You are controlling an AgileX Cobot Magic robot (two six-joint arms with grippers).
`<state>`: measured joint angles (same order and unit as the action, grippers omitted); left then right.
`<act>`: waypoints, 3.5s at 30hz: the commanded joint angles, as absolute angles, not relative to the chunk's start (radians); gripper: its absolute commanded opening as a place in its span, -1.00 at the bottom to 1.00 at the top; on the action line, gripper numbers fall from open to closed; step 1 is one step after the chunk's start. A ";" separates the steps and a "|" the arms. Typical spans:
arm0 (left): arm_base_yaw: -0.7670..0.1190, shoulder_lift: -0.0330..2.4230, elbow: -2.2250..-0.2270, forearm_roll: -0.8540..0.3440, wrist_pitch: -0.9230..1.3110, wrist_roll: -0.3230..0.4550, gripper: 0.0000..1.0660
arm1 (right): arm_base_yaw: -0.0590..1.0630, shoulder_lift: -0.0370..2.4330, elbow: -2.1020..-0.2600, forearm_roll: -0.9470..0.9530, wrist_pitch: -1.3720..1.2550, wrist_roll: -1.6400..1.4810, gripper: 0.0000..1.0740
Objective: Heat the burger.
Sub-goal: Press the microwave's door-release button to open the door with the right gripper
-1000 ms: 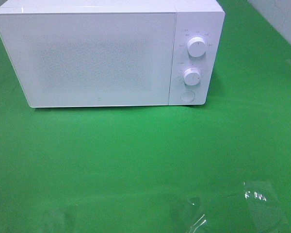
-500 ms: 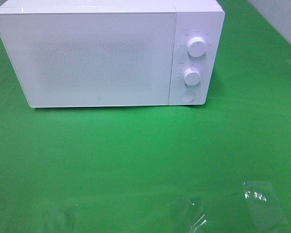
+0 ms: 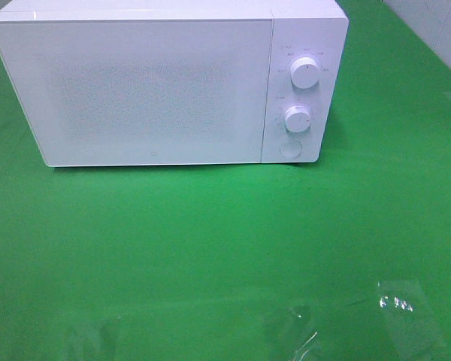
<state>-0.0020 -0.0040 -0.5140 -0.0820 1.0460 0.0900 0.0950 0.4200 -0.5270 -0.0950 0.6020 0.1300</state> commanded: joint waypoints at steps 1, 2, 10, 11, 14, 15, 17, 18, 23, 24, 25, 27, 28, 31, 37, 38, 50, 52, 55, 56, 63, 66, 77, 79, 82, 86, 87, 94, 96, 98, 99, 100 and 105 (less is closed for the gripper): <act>0.002 -0.023 -0.511 -0.083 1.036 0.090 0.84 | 0.090 0.508 -0.530 -0.100 0.511 0.138 0.34; 0.002 -0.023 -0.511 -0.083 1.036 0.090 0.84 | 0.090 0.508 -0.530 -0.100 0.511 0.138 0.34; 0.002 -0.023 -0.511 -0.083 1.036 0.090 0.84 | 0.090 0.711 -0.530 -0.100 0.320 0.138 0.34; 0.002 -0.023 -0.511 -0.083 1.036 0.090 0.84 | 0.090 0.711 -0.530 -0.100 0.320 0.138 0.34; 0.002 -0.023 -0.511 -0.083 1.036 0.090 0.84 | 0.090 0.803 -0.530 -0.099 0.229 0.138 0.34; 0.002 -0.023 -0.511 -0.083 1.036 0.090 0.84 | 0.090 0.803 -0.530 -0.099 0.229 0.138 0.34; 0.002 -0.023 -0.511 -0.083 1.036 0.090 0.84 | 0.090 0.874 -0.530 -0.092 0.176 0.138 0.34; 0.002 -0.023 -0.511 -0.083 1.036 0.090 0.84 | 0.090 0.874 -0.530 -0.092 0.176 0.138 0.34; 0.002 -0.023 -0.511 -0.083 1.036 0.090 0.84 | 0.090 0.996 -0.530 -0.054 0.086 0.138 0.34; 0.002 -0.023 -0.511 -0.083 1.036 0.090 0.84 | 0.090 1.042 -0.530 -0.050 0.045 0.138 0.34; 0.002 -0.023 -0.511 -0.083 1.036 0.090 0.84 | 0.090 1.042 -0.530 -0.050 0.045 0.138 0.34; 0.002 -0.023 -0.511 -0.083 1.036 0.090 0.84 | 0.090 1.092 -0.530 -0.050 0.000 0.138 0.34; 0.002 -0.023 -0.511 -0.083 1.036 0.090 0.84 | 0.090 1.143 -0.530 -0.050 -0.061 0.138 0.34; 0.002 -0.023 -0.511 -0.083 1.036 0.090 0.84 | 0.091 1.225 -0.530 -0.050 -0.166 0.138 0.34; 0.002 -0.023 -0.511 -0.083 1.036 0.090 0.84 | 0.093 1.305 -0.513 -0.050 -0.312 0.136 0.34; 0.002 -0.023 -0.511 -0.083 1.036 0.090 0.84 | 0.093 1.305 -0.513 -0.050 -0.312 0.136 0.34; 0.002 -0.023 -0.511 -0.083 1.036 0.090 0.84 | 0.093 1.388 -0.337 0.110 -0.718 0.055 0.29; 0.002 -0.023 -0.511 -0.083 1.036 0.090 0.84 | 0.093 1.388 -0.325 0.133 -0.740 0.035 0.29; 0.002 -0.023 -0.511 -0.083 1.036 0.090 0.84 | 0.093 1.388 -0.284 0.200 -0.803 -0.009 0.29; 0.002 -0.023 -0.511 -0.083 1.036 0.090 0.84 | 0.093 1.388 -0.277 0.217 -0.813 -0.009 0.29; 0.002 -0.023 -0.511 -0.083 1.036 0.090 0.84 | 0.234 1.390 -0.234 0.429 -0.875 -0.134 0.29; 0.002 -0.023 -0.511 -0.083 1.036 0.090 0.84 | 0.309 1.390 -0.234 0.525 -0.906 -0.222 0.29; 0.002 -0.023 -0.511 -0.083 1.036 0.090 0.84 | 0.558 1.390 -0.235 0.738 -1.025 -0.322 0.29; 0.002 -0.023 -0.511 -0.083 1.036 0.090 0.84 | 0.593 1.390 -0.235 0.763 -1.052 -0.323 0.29; 0.002 -0.023 -0.511 -0.083 1.036 0.090 0.84 | 0.619 1.390 -0.235 0.788 -1.074 -0.331 0.29; 0.002 -0.023 -0.511 -0.083 1.036 0.090 0.84 | 0.669 1.390 -0.236 0.826 -1.087 -0.339 0.29; 0.002 -0.023 -0.511 -0.083 1.036 0.090 0.84 | 0.669 1.390 -0.236 0.826 -1.087 -0.339 0.29; 0.002 -0.023 -0.511 -0.083 1.036 0.090 0.84 | 0.750 1.523 -0.260 0.915 -1.133 -0.344 0.29; 0.002 -0.023 -0.511 -0.083 1.036 0.090 0.84 | 0.780 1.562 -0.279 0.940 -1.136 -0.345 0.29; 0.002 -0.023 -0.511 -0.083 1.036 0.090 0.84 | 0.793 1.578 -0.288 0.950 -1.136 -0.345 0.29; 0.002 -0.023 -0.511 -0.083 1.036 0.090 0.84 | 0.823 1.613 -0.314 0.969 -1.141 -0.345 0.29; 0.002 -0.023 -0.511 -0.083 1.036 0.090 0.84 | 0.823 1.613 -0.314 0.969 -1.141 -0.345 0.29; 0.002 -0.023 -0.511 -0.083 1.036 0.090 0.84 | 0.868 1.682 -0.377 0.994 -1.159 -0.345 0.29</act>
<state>-0.0020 -0.0040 -0.5140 -0.0820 1.0460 0.0900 0.8630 1.6780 -0.3670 0.9860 -1.1430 -0.3300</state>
